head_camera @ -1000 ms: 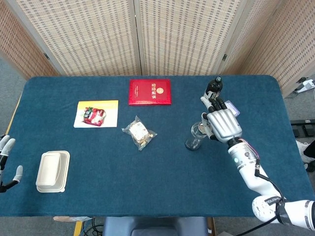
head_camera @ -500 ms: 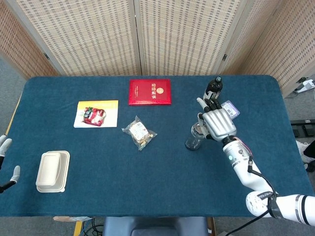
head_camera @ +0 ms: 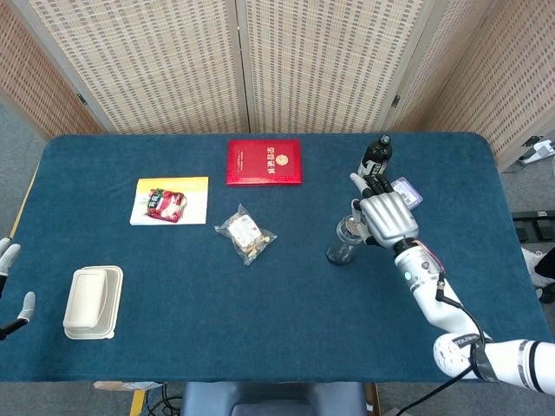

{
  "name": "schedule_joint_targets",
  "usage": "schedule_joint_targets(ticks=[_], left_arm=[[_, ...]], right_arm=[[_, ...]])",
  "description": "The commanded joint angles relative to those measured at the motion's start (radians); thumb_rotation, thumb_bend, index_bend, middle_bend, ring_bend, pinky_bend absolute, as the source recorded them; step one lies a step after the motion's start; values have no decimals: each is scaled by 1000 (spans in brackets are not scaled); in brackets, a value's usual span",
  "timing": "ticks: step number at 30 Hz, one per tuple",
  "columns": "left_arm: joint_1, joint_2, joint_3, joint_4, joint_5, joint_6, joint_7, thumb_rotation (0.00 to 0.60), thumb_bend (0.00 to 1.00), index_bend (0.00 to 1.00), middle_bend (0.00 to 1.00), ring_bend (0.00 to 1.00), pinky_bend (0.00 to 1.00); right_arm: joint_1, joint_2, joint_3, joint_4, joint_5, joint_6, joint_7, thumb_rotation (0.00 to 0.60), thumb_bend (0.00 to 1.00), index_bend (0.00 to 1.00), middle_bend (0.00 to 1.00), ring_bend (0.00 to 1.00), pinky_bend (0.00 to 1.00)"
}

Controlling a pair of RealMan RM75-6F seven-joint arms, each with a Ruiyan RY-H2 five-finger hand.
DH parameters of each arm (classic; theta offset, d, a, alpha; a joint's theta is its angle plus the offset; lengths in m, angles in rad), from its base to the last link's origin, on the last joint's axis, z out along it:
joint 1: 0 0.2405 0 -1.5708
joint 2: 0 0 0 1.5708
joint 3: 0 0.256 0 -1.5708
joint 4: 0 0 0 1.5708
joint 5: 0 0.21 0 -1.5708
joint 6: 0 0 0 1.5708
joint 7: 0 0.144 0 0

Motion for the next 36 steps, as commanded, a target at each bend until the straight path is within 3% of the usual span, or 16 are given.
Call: schedule_joint_targets(ticks=[1,7,17,24,30,33,36], left_arm=[[0,0,-1,0,-2,-1,-2,600,424,0,0,0,11],[3,1,-2,0,1,6,-4,600,425,0,0,0,11],[3,3,-2,1,4,9,-7,600,425,0,0,0,11],[4,2,-4,2,2,10,-6,600,425,0,0,0,11],[4,-2,-5,1,2,11,13,600,424,0,0,0,11],[4,-6,-1,-5,12,14,36,600,425,0,0,0,11],[2,-12,2,-12,20,15,60,600,425,0,0,0,11]], right_arm=[[3,1,-2,2,1,-1,3,600,505,579,24,0,0],[13,8,-15,-4,16,-7,-9,600,497,564,13,0,0],[31,48,-28,-53,51,-8,-27,600,449,338,0,0,0],[-3,97,-22,-117,-11,32,24,600,448,333,0,0,0],[-99,206,-45,-241,-155,85,107,600,432,328,0,0,0],[-210,260,-96,-288,-322,146,191,600,414,324,0,0,0],[-318,263,-160,-264,-490,218,261,600,408,290,0,0,0]])
